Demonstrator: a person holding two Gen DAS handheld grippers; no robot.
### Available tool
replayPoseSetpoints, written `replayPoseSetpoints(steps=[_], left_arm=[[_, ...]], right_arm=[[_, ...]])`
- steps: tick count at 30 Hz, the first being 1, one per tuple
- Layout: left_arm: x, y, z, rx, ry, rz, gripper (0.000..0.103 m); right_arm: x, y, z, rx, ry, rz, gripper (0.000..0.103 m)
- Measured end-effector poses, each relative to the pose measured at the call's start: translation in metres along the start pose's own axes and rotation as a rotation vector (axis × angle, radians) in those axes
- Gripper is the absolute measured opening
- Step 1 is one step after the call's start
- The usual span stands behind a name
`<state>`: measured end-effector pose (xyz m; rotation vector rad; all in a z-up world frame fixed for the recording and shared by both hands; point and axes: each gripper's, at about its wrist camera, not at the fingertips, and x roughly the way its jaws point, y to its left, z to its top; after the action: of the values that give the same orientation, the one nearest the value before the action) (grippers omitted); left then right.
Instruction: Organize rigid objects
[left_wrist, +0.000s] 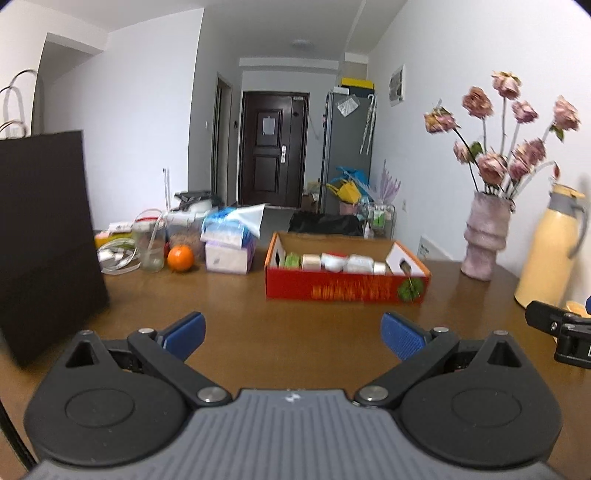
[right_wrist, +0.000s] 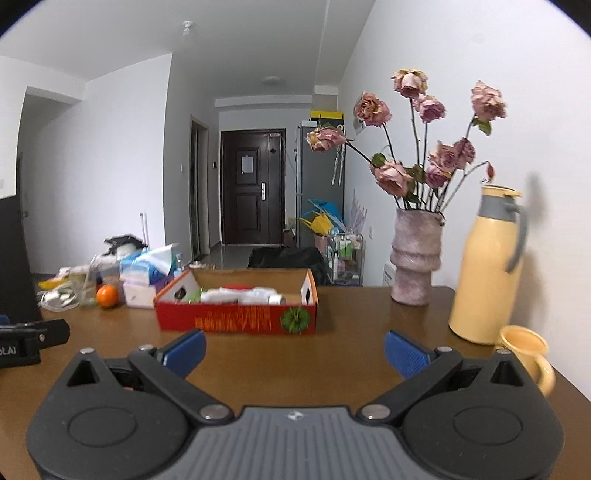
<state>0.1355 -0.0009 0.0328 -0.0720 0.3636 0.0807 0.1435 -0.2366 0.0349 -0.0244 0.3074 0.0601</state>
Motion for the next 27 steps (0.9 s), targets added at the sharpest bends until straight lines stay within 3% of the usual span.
replayPoseSetpoints(steps=[10, 27], left_arm=[[-0.058, 0.000, -0.033, 0.007, 0.006, -0.006, 0.103], [-0.063, -0.002, -0.032, 0.010, 0.001, -0.012, 0.103]], right_arm=[[-0.062, -0.010, -0.027, 0.023, -0.005, -0.011, 0.103], [-0.067, -0.008, -0.026, 0.022, -0.011, -0.014, 0.103]])
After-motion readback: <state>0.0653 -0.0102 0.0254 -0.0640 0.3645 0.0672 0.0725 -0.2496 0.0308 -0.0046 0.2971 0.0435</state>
